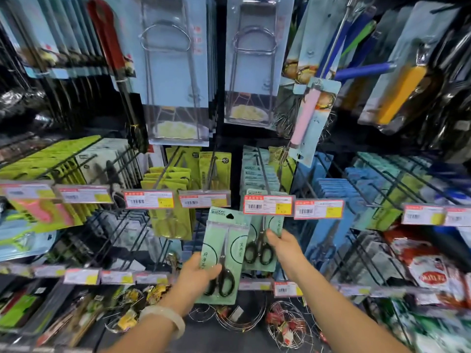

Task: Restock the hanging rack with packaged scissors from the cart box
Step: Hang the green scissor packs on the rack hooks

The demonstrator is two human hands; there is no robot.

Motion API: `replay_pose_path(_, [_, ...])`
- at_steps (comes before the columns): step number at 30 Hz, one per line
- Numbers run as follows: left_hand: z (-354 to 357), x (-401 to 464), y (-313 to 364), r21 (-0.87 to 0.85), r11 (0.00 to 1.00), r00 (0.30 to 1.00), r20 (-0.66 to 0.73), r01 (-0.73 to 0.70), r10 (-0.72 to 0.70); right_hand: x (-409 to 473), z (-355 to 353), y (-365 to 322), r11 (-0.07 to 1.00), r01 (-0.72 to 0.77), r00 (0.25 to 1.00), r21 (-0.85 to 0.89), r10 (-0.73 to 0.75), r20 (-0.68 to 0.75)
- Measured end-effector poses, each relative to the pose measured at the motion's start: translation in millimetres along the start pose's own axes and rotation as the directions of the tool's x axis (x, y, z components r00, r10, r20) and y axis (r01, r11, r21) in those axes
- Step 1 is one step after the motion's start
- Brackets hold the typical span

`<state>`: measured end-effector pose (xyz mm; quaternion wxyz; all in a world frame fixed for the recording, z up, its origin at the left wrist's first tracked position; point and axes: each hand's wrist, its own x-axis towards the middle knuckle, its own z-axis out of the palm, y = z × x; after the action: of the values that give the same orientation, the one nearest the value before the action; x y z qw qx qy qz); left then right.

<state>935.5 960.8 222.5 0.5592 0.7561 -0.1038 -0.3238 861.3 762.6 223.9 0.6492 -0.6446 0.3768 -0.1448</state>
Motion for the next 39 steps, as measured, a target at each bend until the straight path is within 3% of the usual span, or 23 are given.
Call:
replay_pose_path(10, [-3, -5, 2, -0.011, 1.0, 1.0, 0.021, -0.02, 0.02, 0, -5, 3, 1.0, -0.004, 1.0, 0.024, 0.003, 0.015])
replay_pose_path(16, [-3, -7, 1, 0.008, 1.0, 1.0, 0.012, -0.009, 0.009, 5, -7, -14, 0.998, -0.025, 0.998, -0.05, 0.027, 0.051])
replay_pose_path(23, [2, -9, 0, -0.011, 1.0, 0.999, 0.022, 0.023, -0.023, 16, -15, -12, 0.975, -0.076, 0.997, -0.209, 0.079, 0.01])
replay_pose_path(28, [10, -6, -2, 0.004, 1.0, 0.999, 0.031, 0.021, -0.021, 4, -19, -8, 0.952, -0.141, 0.987, -0.27, 0.115, -0.111])
replay_pose_path(29, [11, -5, -2, 0.008, 1.0, 0.999, 0.034, 0.021, -0.021, 0, -20, -5, 0.951, -0.136, 0.99, -0.277, 0.119, -0.077])
replay_pose_path(32, [19, -1, -4, 0.008, 1.0, 0.998, 0.048, 0.03, -0.03, -23, -15, 1, 0.974, -0.152, 0.958, -0.168, 0.187, 0.218])
replay_pose_path(34, [26, 1, -3, 0.004, 1.0, 0.997, 0.067, 0.028, -0.028, -36, -7, 3, 0.981, -0.107, 0.938, -0.16, 0.153, 0.311])
replay_pose_path(39, [45, 8, 3, -0.004, 1.0, 1.0, 0.009, 0.004, -0.004, -48, -4, 6, 0.984, 0.085, 0.99, -0.156, -0.066, 0.121])
